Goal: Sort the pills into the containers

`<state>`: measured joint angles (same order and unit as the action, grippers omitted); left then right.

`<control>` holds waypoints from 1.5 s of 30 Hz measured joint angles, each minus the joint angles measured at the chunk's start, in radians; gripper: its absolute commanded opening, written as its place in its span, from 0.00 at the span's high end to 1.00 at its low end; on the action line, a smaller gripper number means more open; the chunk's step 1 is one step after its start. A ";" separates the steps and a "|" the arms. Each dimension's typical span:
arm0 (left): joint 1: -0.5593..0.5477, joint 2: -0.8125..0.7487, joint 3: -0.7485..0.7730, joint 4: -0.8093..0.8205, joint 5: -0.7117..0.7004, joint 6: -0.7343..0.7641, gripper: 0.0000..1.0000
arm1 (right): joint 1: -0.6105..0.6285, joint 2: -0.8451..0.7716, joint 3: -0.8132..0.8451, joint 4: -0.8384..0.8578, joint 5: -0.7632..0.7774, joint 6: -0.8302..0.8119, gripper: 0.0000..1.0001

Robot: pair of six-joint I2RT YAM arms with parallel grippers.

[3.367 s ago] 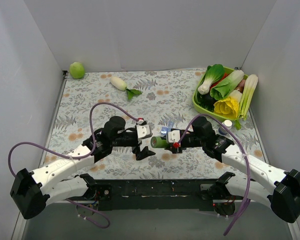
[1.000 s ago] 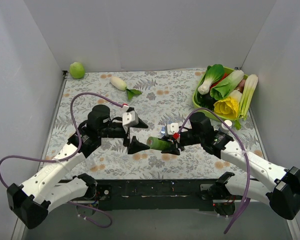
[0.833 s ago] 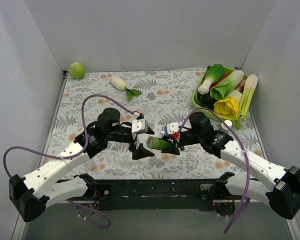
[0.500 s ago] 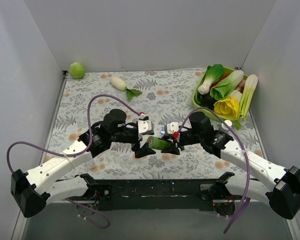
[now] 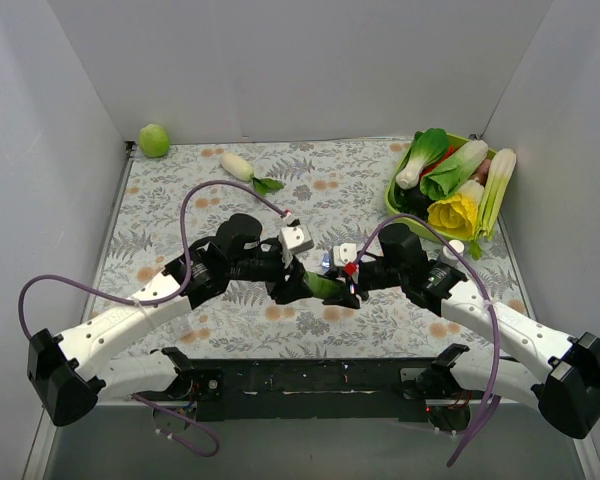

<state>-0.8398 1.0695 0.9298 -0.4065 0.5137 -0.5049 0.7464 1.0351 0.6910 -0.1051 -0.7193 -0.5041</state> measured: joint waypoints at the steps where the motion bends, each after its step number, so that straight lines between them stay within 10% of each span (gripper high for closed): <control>1: 0.000 0.016 0.016 -0.013 -0.012 -0.051 1.00 | 0.000 0.000 0.000 0.000 0.007 0.000 0.99; 20: 0.158 0.150 0.060 -0.044 0.009 -1.316 1.00 | 0.000 -0.047 0.000 0.003 0.209 -0.076 0.99; 23: 0.165 0.150 0.060 -0.045 0.010 -1.392 0.65 | 0.000 -0.054 0.000 0.013 0.220 -0.084 0.99; 30: 0.207 0.133 0.060 -0.030 0.060 -1.438 0.02 | 0.001 -0.061 -0.001 0.038 0.224 -0.090 0.99; 45: 0.360 0.033 0.117 -0.108 0.219 -0.763 0.02 | 0.001 -0.079 -0.002 0.054 0.116 -0.060 0.99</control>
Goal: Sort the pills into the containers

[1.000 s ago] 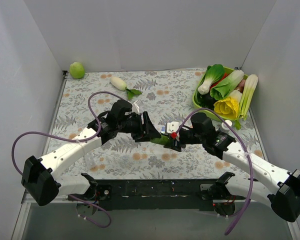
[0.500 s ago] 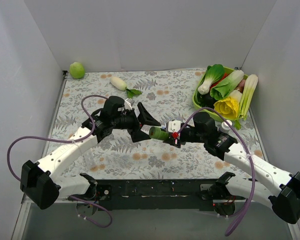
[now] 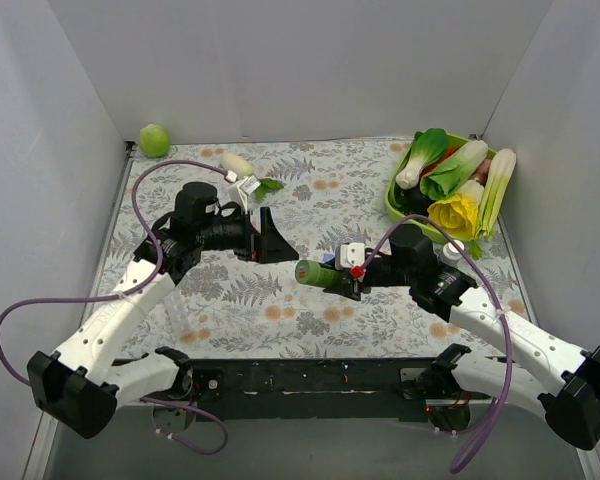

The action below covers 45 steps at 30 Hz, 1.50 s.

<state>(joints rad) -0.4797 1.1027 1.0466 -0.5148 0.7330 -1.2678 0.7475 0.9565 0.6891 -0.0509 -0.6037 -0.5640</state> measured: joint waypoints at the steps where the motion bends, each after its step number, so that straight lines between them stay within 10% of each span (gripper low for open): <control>1: 0.000 -0.007 0.003 0.003 -0.002 0.050 0.02 | 0.000 0.000 0.000 0.000 -0.011 0.003 0.99; 12: -0.033 -0.250 -0.120 0.299 0.147 0.580 0.02 | 0.000 0.000 -0.013 0.000 -0.056 0.015 0.99; 23: -0.346 -0.109 -0.087 0.122 -0.127 0.938 0.05 | 0.000 0.016 -0.013 0.000 -0.060 0.042 0.99; 30: -0.354 -0.064 -0.080 0.091 -0.207 0.989 0.34 | 0.000 0.019 -0.013 0.001 -0.062 0.049 0.99; 36: -0.359 -0.031 -0.080 0.052 -0.231 0.975 1.00 | 0.000 0.032 -0.012 0.000 -0.060 0.055 0.99; 45: -0.352 0.061 0.054 -0.072 -0.283 0.616 1.00 | 0.000 0.034 -0.012 0.017 -0.030 0.048 0.99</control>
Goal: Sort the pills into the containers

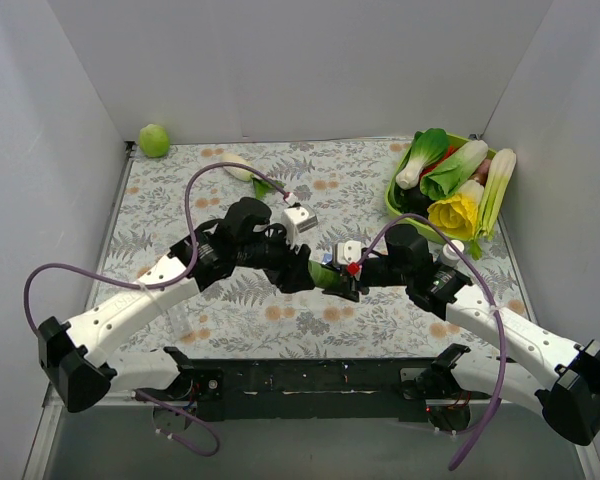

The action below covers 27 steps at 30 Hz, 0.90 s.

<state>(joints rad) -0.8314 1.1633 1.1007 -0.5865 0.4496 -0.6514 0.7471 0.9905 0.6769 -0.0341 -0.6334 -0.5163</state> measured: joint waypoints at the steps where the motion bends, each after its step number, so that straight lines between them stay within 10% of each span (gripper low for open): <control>1: 0.008 0.024 0.023 -0.022 0.001 -0.076 1.00 | 0.000 0.000 0.000 -0.001 0.010 -0.004 0.99; 10: 0.159 0.154 0.065 -0.109 0.176 -0.698 1.00 | 0.000 0.014 0.001 -0.023 0.087 -0.023 0.99; 14: 0.197 0.153 0.063 -0.126 0.206 -0.947 0.28 | 0.002 0.014 0.004 0.001 0.097 -0.031 0.99; 21: 0.232 0.125 0.048 -0.062 0.284 -1.136 0.07 | 0.002 0.011 0.004 -0.014 0.100 -0.040 0.99; 27: 0.286 0.037 0.040 -0.085 0.365 -0.924 0.02 | 0.002 0.004 0.004 -0.024 0.100 -0.041 0.99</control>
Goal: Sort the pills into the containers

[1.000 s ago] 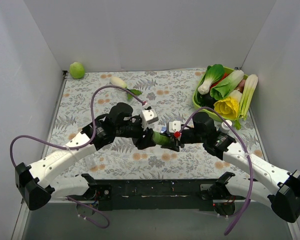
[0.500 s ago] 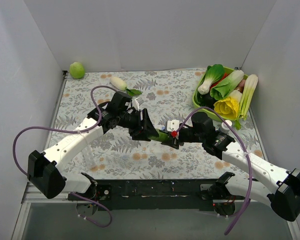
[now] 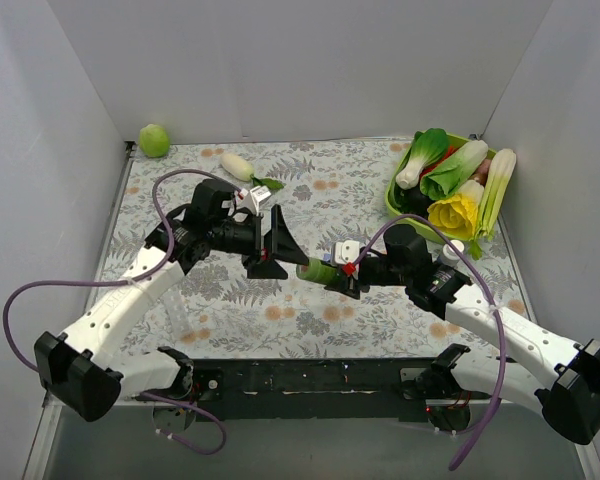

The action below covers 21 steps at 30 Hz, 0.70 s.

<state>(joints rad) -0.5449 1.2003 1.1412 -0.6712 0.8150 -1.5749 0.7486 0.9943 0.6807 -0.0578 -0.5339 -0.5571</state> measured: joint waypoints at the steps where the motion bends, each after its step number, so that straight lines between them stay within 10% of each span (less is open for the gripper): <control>1: 0.002 -0.013 0.000 -0.015 0.002 0.051 0.02 | 0.000 0.000 0.000 -0.001 -0.001 0.000 0.99; 13: -0.004 -0.464 -0.269 0.233 -0.061 0.838 0.02 | 0.000 -0.006 0.000 -0.004 -0.067 -0.006 0.99; 21: -0.086 -0.238 -0.241 0.351 -0.068 1.085 0.02 | 0.000 -0.006 0.000 -0.004 -0.072 -0.008 0.99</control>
<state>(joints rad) -0.6308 0.9627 0.9005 -0.3206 0.7475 -0.4896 0.7486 0.9886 0.6804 -0.0620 -0.6060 -0.5652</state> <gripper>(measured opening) 0.981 0.589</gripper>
